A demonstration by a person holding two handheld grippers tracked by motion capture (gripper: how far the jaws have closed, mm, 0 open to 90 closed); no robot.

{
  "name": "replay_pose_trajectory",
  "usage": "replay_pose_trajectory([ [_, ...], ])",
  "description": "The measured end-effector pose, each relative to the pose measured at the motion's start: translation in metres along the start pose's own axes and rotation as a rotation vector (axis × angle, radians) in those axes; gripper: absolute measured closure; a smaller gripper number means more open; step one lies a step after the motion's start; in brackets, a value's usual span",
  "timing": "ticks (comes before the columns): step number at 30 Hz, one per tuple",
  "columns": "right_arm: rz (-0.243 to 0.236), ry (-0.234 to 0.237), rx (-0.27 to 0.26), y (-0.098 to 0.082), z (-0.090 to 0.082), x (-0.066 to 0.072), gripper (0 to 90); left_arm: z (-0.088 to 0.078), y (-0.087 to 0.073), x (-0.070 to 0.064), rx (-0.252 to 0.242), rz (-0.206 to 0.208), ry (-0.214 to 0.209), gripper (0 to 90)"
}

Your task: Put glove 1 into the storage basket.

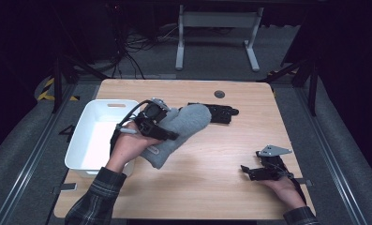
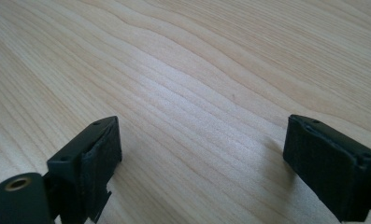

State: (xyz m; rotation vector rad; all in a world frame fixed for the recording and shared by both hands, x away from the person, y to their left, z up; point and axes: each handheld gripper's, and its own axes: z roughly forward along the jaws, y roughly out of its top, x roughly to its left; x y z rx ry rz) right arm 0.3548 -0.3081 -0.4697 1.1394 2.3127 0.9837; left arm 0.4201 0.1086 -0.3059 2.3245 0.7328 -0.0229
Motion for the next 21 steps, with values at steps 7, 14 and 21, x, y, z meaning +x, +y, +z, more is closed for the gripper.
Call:
replay_pose_trajectory([
  [7,0.001,-0.001,0.000,0.000,0.000,0.000,11.9,-0.024,-0.011,0.010,-0.016,-0.022,0.032,64.4],
  [14,0.001,0.001,0.000,0.000,0.000,0.000,11.9,-0.044,-0.024,0.020,-0.044,-0.053,0.066,64.4],
  [21,0.002,0.002,-0.001,0.000,0.000,0.000,11.9,-0.061,-0.037,0.027,-0.055,-0.080,0.093,64.4],
])
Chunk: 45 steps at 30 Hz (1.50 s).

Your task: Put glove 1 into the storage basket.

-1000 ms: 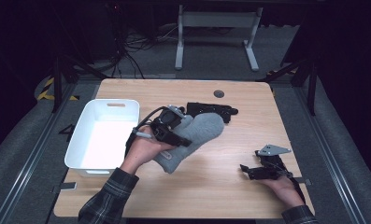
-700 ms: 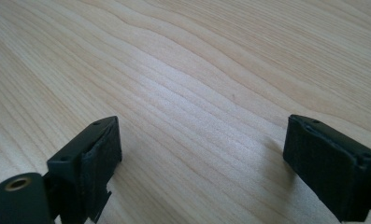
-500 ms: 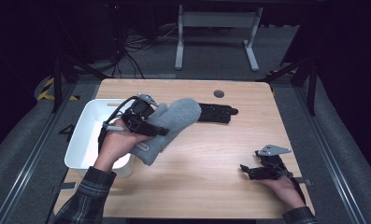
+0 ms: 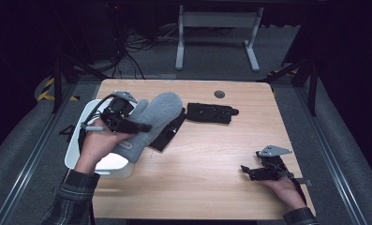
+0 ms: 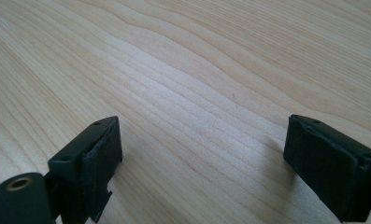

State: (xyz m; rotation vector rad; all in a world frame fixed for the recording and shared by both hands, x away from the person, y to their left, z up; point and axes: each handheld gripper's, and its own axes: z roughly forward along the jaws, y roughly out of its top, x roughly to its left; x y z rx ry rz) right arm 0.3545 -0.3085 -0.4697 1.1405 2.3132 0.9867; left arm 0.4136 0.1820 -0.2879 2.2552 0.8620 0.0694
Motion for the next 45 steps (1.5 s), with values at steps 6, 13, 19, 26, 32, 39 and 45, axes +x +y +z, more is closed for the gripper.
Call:
replay_pose_trajectory([
  [6,-0.002,-0.002,-0.001,0.000,0.000,0.000,11.9,-0.013,-0.012,0.013,-0.010,-0.036,0.032,64.4],
  [13,-0.003,-0.002,-0.001,0.000,0.000,0.000,11.9,-0.023,-0.031,0.030,-0.013,-0.090,0.069,64.4],
  [19,-0.003,-0.002,-0.001,0.000,0.000,0.000,11.9,-0.027,-0.049,0.047,-0.008,-0.148,0.086,64.4],
  [26,-0.002,-0.001,-0.001,0.000,0.000,0.000,11.9,-0.015,-0.068,0.071,0.005,-0.222,0.104,64.3],
  [32,-0.003,-0.002,-0.001,0.000,0.000,0.000,11.9,-0.003,-0.080,0.086,0.026,-0.263,0.110,64.0],
  [39,-0.003,-0.002,-0.001,0.000,0.000,0.000,11.9,0.017,-0.097,0.106,0.082,-0.316,0.121,63.8],
  [45,-0.003,-0.002,-0.001,0.000,0.000,0.000,11.9,0.035,-0.106,0.117,0.135,-0.348,0.119,62.2],
])
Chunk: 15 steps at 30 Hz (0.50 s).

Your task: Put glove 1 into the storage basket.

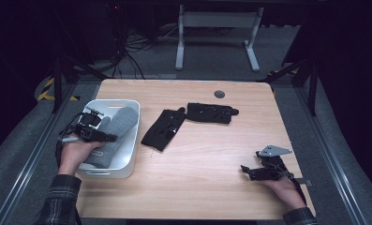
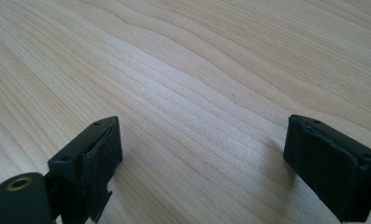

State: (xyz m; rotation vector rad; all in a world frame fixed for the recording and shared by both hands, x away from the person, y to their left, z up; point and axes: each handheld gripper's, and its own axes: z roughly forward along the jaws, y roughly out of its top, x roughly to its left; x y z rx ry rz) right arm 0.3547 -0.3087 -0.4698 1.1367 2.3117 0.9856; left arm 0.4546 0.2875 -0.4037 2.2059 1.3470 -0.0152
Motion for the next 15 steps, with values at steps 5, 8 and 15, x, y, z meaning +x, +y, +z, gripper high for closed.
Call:
replay_pose_trajectory([
  [5,0.000,0.000,0.001,0.000,0.000,0.000,11.9,0.011,-0.002,0.006,0.034,-0.001,0.014,58.6],
  [8,0.000,0.000,0.000,0.000,0.000,0.000,12.0,0.017,-0.004,0.010,0.045,-0.011,0.012,47.2],
  [15,0.001,0.000,0.000,0.000,0.000,0.000,11.9,0.010,-0.004,0.010,-0.013,-0.007,0.061,24.3],
])
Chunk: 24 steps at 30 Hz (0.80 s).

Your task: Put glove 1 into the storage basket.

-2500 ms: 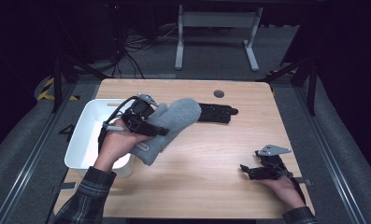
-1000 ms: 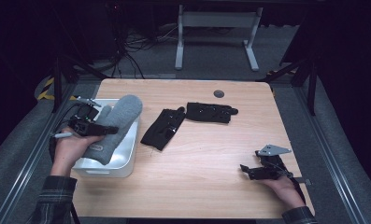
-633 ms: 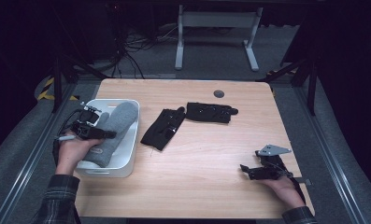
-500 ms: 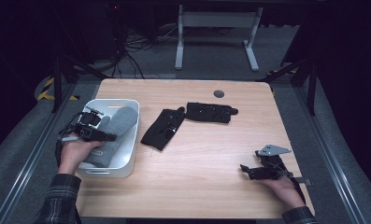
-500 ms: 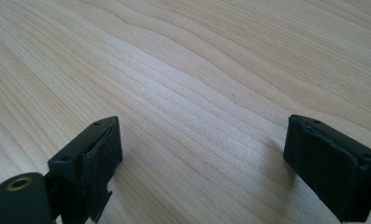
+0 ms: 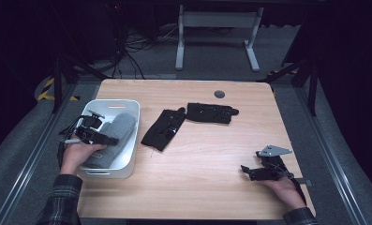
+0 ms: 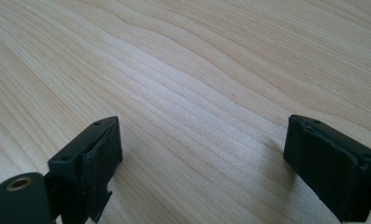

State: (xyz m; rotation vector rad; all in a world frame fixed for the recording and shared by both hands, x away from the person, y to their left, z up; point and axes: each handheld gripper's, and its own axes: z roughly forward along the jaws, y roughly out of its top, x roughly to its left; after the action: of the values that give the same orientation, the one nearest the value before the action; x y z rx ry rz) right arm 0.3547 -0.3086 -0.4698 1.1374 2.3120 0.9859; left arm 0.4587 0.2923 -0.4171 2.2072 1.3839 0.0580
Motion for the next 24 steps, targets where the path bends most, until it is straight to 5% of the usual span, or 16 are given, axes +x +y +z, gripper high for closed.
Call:
replay_pose_trajectory([
  [4,0.000,0.000,0.000,0.000,0.000,0.000,11.9,-0.011,0.002,-0.002,-0.037,0.006,0.032,15.1],
  [10,0.000,0.000,0.000,0.000,0.000,0.000,11.9,-0.028,0.007,-0.011,-0.099,0.027,0.038,14.7],
  [24,0.000,0.000,0.000,0.000,0.000,0.000,11.9,-0.041,0.029,-0.078,-0.203,0.182,-0.063,14.8],
])
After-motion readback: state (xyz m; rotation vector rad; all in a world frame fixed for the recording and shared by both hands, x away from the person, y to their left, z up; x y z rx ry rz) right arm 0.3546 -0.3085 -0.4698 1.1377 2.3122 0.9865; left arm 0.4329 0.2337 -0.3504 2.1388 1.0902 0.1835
